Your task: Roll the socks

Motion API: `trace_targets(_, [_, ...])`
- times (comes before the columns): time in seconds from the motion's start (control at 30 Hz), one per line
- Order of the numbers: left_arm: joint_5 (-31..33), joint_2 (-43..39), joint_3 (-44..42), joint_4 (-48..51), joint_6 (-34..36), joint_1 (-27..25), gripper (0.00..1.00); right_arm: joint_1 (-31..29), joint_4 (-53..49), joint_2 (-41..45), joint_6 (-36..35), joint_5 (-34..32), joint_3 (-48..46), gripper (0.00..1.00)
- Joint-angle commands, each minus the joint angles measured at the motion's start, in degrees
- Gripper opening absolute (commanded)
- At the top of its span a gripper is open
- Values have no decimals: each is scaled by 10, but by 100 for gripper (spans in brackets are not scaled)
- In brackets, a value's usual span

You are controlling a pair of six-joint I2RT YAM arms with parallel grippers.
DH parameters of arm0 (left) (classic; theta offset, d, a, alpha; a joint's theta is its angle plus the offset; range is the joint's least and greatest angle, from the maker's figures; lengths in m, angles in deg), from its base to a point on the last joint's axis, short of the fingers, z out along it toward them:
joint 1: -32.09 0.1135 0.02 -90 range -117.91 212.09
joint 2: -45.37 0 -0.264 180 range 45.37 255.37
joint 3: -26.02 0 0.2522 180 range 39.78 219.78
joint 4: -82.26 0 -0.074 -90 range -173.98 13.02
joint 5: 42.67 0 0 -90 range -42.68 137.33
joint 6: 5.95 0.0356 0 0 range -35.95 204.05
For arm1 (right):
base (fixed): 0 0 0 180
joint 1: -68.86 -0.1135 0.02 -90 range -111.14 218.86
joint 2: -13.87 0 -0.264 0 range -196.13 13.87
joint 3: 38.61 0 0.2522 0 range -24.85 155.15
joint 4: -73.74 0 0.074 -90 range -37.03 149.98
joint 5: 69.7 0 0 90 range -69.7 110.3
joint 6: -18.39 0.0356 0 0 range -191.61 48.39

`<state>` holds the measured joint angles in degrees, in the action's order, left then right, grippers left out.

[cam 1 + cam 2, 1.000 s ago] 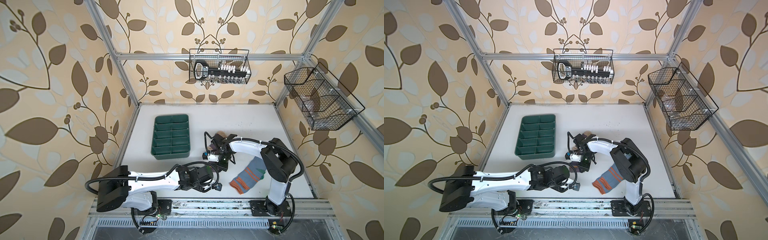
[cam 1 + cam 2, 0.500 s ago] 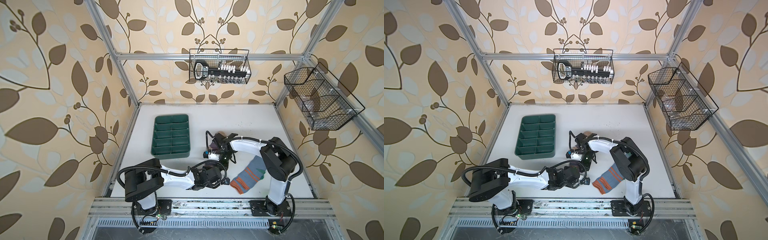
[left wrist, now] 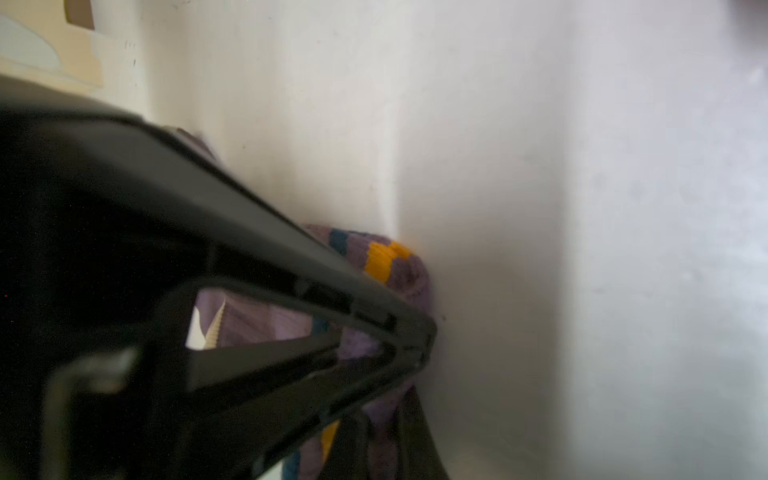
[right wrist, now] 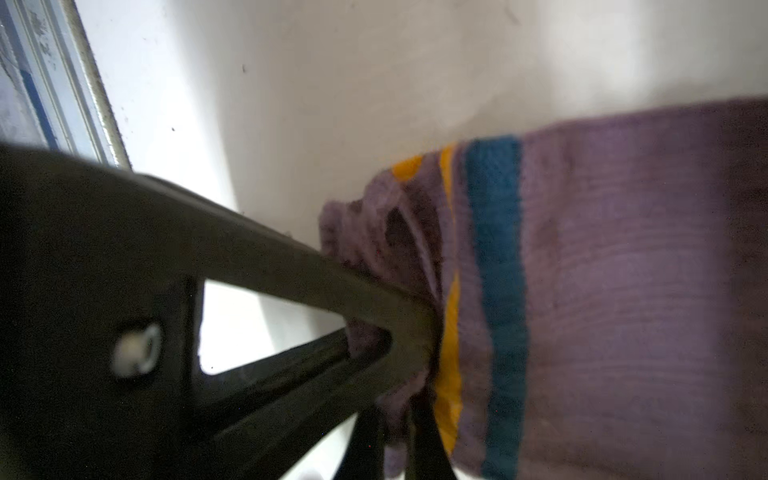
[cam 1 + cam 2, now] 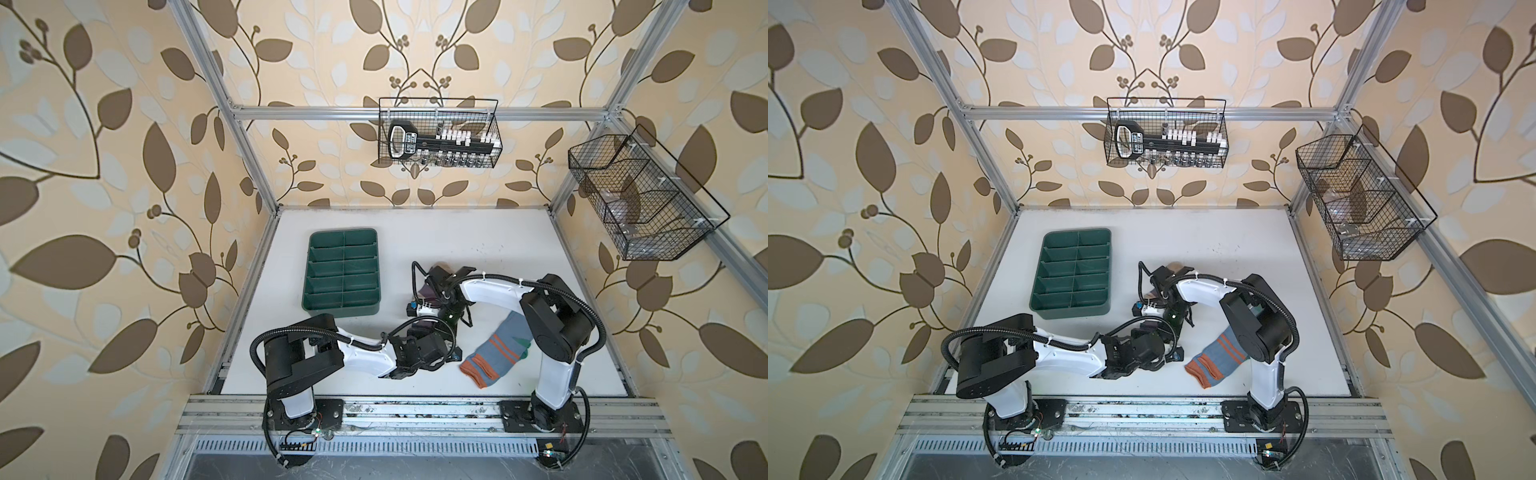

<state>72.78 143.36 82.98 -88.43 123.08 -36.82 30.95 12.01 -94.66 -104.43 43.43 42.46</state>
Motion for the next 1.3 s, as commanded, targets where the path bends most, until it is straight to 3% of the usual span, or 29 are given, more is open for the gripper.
trace_targets(0.0, [-75,18,16,106,-14,9,4,3,32,3,-10,-26,-26,2])
trace_targets(0.23, [-285,13,109,312,-27,75,3,32,146,144,12,-69,-73,21])
trace_targets(0.37, [-333,36,150,357,-24,107,2,93,258,229,79,-129,-101,25])
trace_targets(0.53, [-382,64,194,404,-23,142,2,209,363,315,203,-264,-116,27])
trace_targets(0.63, [-420,87,230,439,-25,171,2,224,421,410,223,-338,-163,27])
trace_targets(0.73, [-455,113,265,473,-21,197,2,167,498,515,174,-390,-239,26])
trace_targets(0.87, [-504,146,312,517,-16,229,2,-4,549,600,21,-492,-322,28])
trace_targets(0.93, [-525,156,326,534,-12,241,2,-91,510,618,-47,-515,-336,28])
trace_targets(1.07, [-553,172,350,553,-8,259,5,-244,340,619,-129,-509,-346,29])
trace_targets(1.17, [-562,186,365,563,-6,263,7,-273,323,595,-142,-508,-376,39])
trace_targets(1.27, [-568,202,382,574,-6,265,7,-282,339,518,-124,-484,-373,40])
